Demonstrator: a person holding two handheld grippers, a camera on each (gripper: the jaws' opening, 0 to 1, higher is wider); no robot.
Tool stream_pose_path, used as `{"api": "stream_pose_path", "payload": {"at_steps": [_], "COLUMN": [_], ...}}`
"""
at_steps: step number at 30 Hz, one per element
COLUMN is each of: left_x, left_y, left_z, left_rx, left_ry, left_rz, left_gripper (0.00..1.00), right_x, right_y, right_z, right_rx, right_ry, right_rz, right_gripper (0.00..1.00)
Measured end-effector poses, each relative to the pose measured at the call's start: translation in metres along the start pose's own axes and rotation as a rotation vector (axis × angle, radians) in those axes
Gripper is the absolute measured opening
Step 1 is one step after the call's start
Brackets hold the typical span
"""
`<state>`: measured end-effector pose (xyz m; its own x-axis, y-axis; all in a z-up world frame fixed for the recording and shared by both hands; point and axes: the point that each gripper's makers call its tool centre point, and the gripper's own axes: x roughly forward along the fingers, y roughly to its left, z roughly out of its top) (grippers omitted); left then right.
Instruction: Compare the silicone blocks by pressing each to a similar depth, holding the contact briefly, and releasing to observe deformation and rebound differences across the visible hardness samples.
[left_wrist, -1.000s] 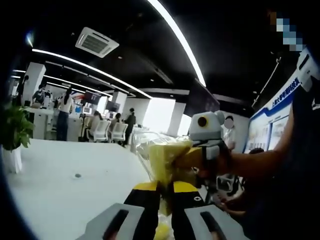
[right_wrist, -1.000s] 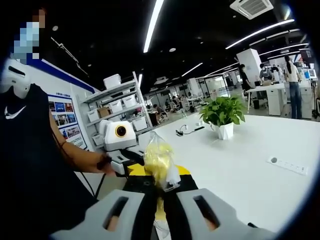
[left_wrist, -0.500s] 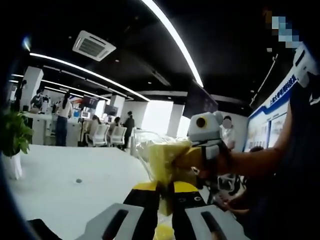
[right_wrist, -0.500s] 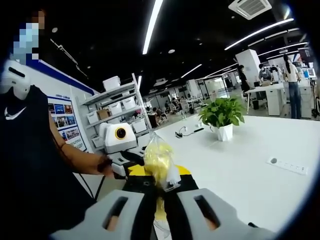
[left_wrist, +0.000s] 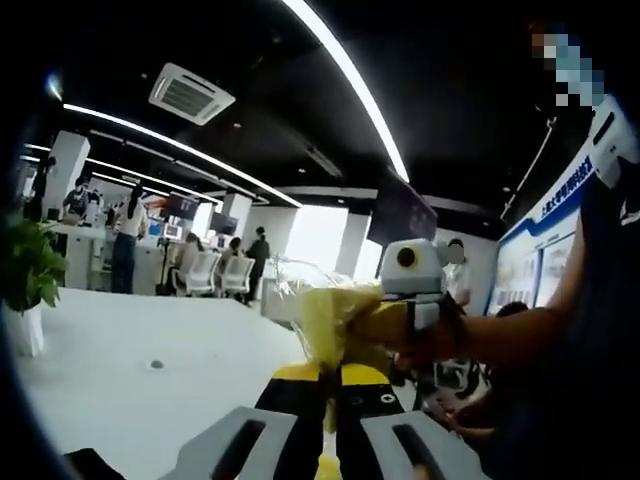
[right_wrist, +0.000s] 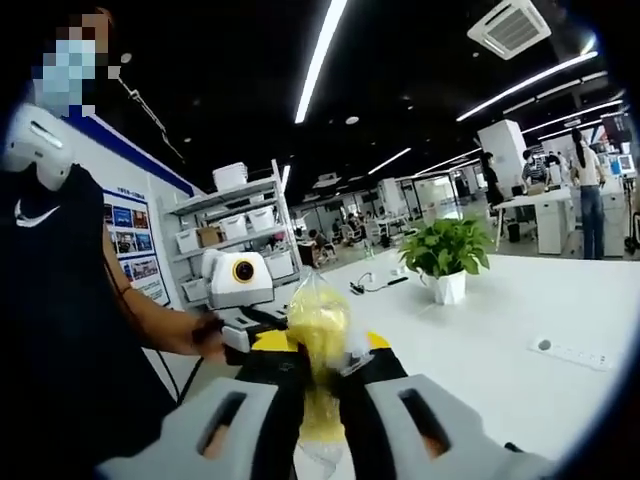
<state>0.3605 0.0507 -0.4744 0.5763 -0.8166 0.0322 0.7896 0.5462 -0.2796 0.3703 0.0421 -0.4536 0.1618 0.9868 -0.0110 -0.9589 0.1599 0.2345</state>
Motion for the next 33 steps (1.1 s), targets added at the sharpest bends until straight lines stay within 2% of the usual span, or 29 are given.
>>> {"api": "stream_pose_path", "payload": {"at_steps": [2,4,6,10,13,16,28,33], "left_x": [0.0,0.001,0.002,0.003,0.003,0.002,0.0,-0.001], "left_y": [0.001,0.001,0.001,0.0,0.004,0.007,0.008,0.013], "left_z": [0.001,0.002,0.002,0.005,0.007,0.009,0.012,0.009], "left_rx": [0.004,0.004,0.01,0.01,0.001,-0.006,-0.02,-0.074], "left_ry": [-0.001,-0.003,-0.006,-0.016,-0.024,-0.027,-0.031,-0.016], "left_rz": [0.004,0.003,0.003,-0.004,0.002,0.009,0.01,0.012], "left_gripper": [0.0,0.0,0.0,0.0,0.0,0.0,0.01,0.01], "right_x": [-0.002,-0.003,-0.006,-0.01,-0.014,-0.018,-0.041,-0.05], "right_y": [-0.013,-0.016,-0.02,-0.028,-0.034,-0.04,-0.048,-0.052], "right_z": [0.002,0.003,0.002,0.002,0.004,0.003,0.003,0.0], "right_rx": [-0.012,-0.021,-0.031,-0.037,-0.035,-0.008,-0.033,-0.047], "right_ry": [-0.012,-0.018,-0.015,-0.017,-0.035,-0.04,-0.044,-0.022], "right_rz": [-0.062,-0.074,-0.095,-0.137,-0.17,-0.203,-0.259,-0.283], "right_gripper": [0.25,0.34,0.39,0.59,0.8,0.97,0.97,0.97]}}
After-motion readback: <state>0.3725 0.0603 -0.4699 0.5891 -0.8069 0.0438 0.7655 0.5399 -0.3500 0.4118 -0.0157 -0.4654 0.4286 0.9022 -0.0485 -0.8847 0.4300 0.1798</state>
